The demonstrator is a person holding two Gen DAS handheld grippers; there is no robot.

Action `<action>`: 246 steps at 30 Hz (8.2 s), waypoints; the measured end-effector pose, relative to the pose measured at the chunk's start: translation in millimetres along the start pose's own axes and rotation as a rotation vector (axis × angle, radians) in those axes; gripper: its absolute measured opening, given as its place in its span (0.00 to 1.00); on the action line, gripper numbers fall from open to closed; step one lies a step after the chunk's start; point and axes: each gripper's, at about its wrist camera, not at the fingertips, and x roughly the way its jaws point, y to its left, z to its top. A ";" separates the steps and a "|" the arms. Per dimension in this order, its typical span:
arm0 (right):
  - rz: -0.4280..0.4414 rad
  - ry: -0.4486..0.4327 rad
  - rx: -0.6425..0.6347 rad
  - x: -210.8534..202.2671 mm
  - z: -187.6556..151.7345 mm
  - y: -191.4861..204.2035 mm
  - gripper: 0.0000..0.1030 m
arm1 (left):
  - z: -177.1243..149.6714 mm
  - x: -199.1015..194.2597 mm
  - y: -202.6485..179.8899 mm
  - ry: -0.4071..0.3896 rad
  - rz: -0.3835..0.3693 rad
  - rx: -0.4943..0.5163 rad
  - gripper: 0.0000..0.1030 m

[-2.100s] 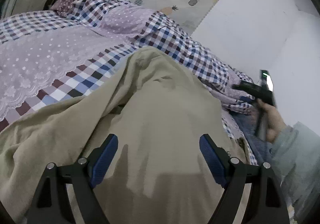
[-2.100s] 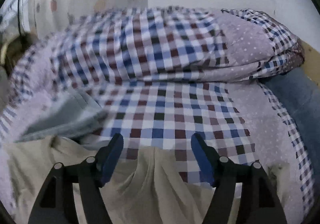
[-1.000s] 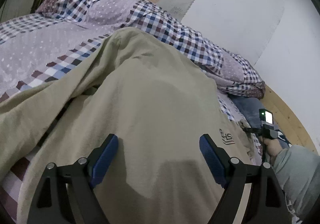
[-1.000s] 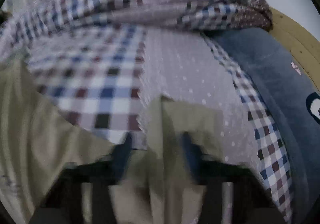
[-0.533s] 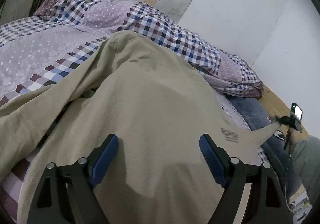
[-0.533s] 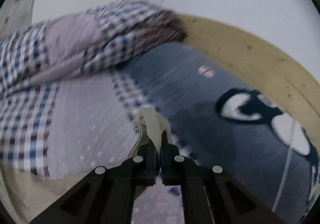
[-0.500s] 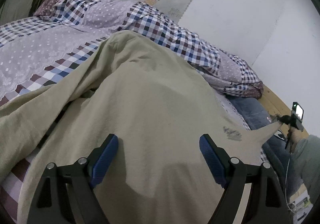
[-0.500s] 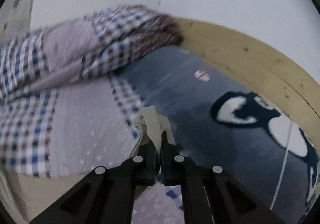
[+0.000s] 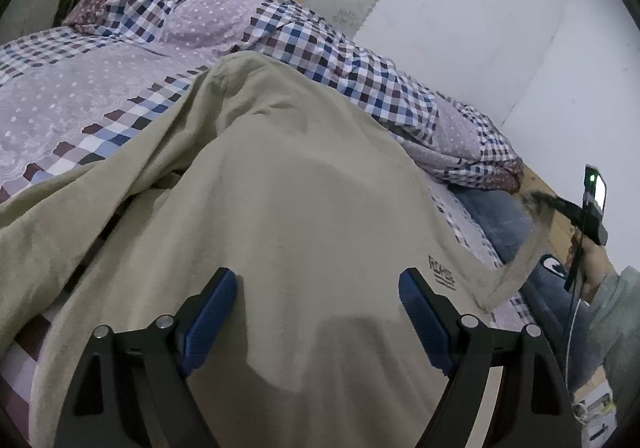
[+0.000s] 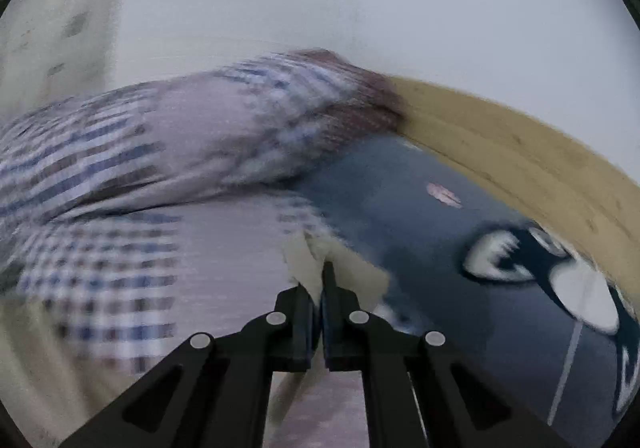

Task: Fold clothes

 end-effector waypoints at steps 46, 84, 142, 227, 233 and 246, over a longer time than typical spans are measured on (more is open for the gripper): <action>0.753 0.522 -0.244 -84.9 -89.6 364.6 0.44 | 27.3 -24.8 59.0 -0.008 -0.178 -0.413 0.84; 1.140 0.327 -0.945 -262.4 -159.2 348.4 0.52 | 44.9 -58.6 96.5 -0.106 -0.217 -0.546 0.84; 0.667 0.038 -0.954 -221.1 -137.9 480.9 0.08 | 57.6 -85.0 140.7 -0.127 -0.260 -0.656 0.84; 0.667 0.579 0.066 137.8 -97.7 128.3 0.18 | 30.7 -20.3 82.1 -0.025 -0.071 -0.363 0.84; 0.585 0.442 -0.058 117.0 -79.1 139.6 0.00 | 30.7 -21.3 83.2 -0.030 -0.075 -0.373 0.84; 0.191 0.469 -0.090 156.5 -85.2 116.2 0.21 | 31.3 -18.0 80.5 -0.020 -0.066 -0.353 0.84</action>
